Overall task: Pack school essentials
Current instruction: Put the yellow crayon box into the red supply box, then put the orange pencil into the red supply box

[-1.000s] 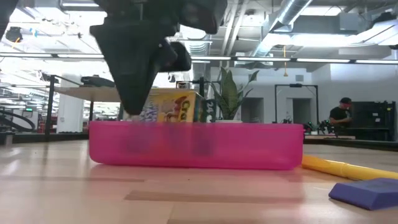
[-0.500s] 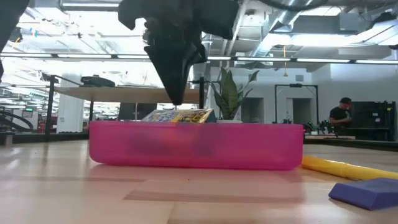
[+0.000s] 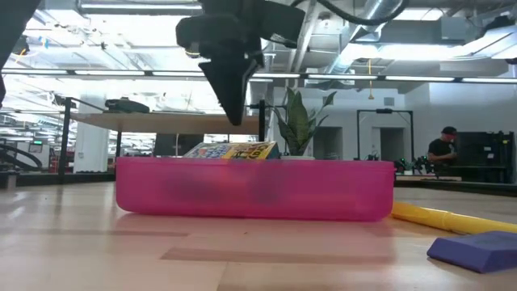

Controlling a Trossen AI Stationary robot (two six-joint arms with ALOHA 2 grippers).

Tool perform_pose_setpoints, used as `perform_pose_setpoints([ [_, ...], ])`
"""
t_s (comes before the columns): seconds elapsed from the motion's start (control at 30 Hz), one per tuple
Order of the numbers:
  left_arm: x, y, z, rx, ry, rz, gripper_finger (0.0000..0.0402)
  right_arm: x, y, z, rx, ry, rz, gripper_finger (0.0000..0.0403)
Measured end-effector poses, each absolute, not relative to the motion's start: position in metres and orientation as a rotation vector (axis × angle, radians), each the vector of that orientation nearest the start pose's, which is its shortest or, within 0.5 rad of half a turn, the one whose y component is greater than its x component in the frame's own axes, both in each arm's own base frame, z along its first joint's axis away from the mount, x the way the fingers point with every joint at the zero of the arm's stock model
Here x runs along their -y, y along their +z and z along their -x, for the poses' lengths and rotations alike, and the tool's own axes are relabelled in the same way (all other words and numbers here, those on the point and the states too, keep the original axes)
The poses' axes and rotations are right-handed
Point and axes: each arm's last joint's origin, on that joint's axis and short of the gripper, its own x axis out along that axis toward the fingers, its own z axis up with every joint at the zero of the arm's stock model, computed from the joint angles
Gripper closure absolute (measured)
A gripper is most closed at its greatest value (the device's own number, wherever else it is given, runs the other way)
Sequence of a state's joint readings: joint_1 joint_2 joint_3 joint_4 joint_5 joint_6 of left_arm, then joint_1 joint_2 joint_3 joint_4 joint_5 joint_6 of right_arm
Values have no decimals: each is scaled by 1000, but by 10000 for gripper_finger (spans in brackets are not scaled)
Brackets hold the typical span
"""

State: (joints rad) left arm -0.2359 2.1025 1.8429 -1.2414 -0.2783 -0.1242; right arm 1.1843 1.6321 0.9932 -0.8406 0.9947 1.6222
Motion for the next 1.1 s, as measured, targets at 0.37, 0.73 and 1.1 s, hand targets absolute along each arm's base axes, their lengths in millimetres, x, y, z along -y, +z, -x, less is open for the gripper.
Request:
perform_pose_setpoints([
  [0.37,94,194,-393,-1540,79,-173,401,-247,186,-127,-545,-360,-245,295],
  [0.73,125,244,-386,-1422,66,-47,401,-247,186,-127,-547,-358,-250,295],
  [1.1,234,269,-329,-1275,-105,-122,341,-248,186,-127,-552,-350,-226,295],
])
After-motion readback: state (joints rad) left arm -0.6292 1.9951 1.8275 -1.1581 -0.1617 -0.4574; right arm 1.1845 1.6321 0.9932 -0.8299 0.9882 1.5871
